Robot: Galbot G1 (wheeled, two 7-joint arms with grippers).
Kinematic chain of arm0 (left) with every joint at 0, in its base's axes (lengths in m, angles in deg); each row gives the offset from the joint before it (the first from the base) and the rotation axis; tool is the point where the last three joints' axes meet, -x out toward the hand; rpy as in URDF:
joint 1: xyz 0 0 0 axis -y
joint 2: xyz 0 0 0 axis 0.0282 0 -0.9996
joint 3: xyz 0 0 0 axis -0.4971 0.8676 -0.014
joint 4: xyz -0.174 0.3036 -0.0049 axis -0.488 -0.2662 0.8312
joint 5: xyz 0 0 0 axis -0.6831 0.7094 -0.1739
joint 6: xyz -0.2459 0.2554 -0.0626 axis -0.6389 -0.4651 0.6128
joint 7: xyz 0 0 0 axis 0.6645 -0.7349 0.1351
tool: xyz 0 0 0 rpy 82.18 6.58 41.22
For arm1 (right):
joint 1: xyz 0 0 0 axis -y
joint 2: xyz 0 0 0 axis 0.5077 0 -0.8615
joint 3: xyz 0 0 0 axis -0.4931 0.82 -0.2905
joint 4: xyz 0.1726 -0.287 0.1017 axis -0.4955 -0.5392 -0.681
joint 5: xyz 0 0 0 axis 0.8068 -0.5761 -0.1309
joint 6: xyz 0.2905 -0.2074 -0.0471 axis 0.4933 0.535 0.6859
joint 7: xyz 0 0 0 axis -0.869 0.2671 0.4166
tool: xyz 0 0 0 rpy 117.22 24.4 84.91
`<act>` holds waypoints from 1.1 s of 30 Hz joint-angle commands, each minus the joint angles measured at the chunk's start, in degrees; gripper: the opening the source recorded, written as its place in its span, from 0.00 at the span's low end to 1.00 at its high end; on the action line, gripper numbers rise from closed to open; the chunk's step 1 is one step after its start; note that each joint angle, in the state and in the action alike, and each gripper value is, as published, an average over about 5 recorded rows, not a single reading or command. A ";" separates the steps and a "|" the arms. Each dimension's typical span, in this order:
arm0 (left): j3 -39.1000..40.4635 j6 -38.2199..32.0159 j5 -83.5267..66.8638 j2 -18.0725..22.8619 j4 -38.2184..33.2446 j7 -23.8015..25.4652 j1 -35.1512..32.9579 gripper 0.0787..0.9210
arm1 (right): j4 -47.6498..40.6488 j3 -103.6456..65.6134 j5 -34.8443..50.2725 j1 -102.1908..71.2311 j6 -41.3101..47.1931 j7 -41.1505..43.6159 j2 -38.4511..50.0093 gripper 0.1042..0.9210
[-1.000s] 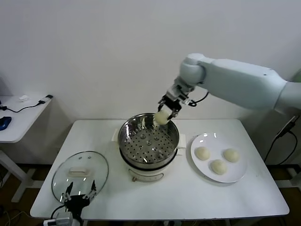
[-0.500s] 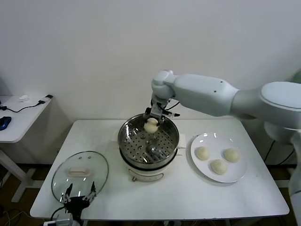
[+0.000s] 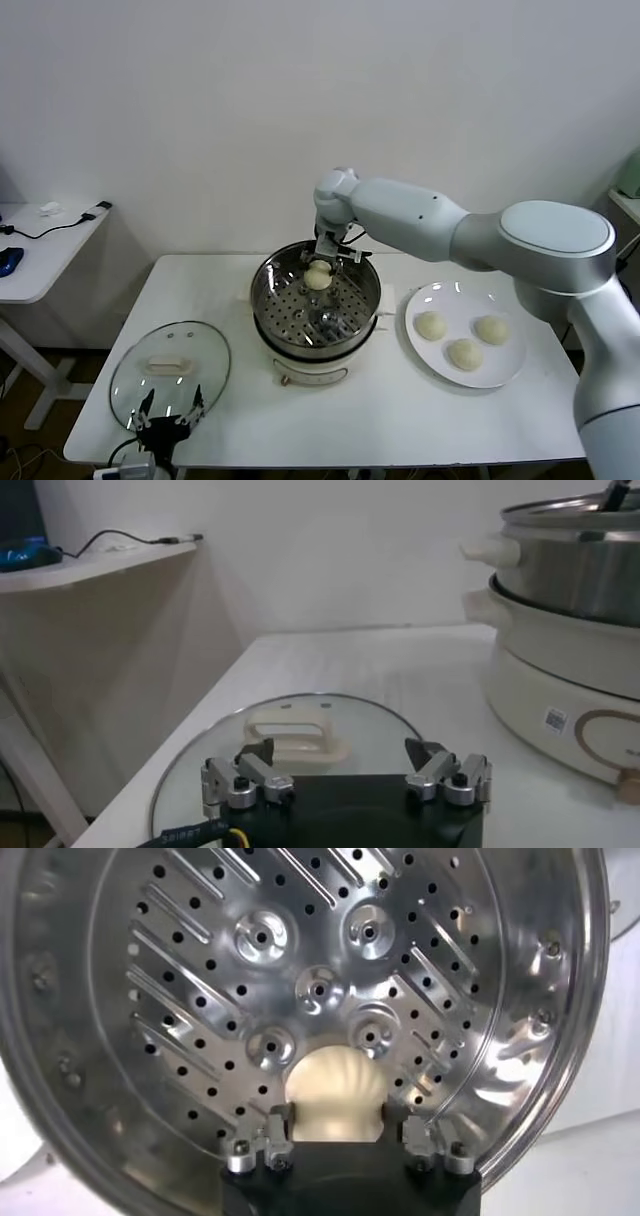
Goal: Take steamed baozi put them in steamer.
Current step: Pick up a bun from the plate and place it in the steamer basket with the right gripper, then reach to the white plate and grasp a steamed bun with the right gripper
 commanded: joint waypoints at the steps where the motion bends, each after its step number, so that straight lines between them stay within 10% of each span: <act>1: 0.10 0.15 -0.02 0.05 -0.33 -0.03 -0.05 0.88 | 0.41 -0.86 5.96 2.52 -1.36 0.80 0.74 0.79; 11: 0.54 0.05 0.00 0.24 -1.07 -0.18 -0.35 0.88 | 18.12 10.27 47.28 22.29 20.98 11.32 21.71 0.88; 21: 0.49 -0.36 -0.17 -0.43 -0.77 -0.18 0.21 0.88 | 25.78 21.23 45.62 20.27 44.18 5.63 43.60 0.88; 33: 0.31 -0.23 -0.28 -0.23 -0.39 0.00 0.69 0.88 | 18.97 8.87 40.22 -2.11 50.18 0.45 41.52 0.88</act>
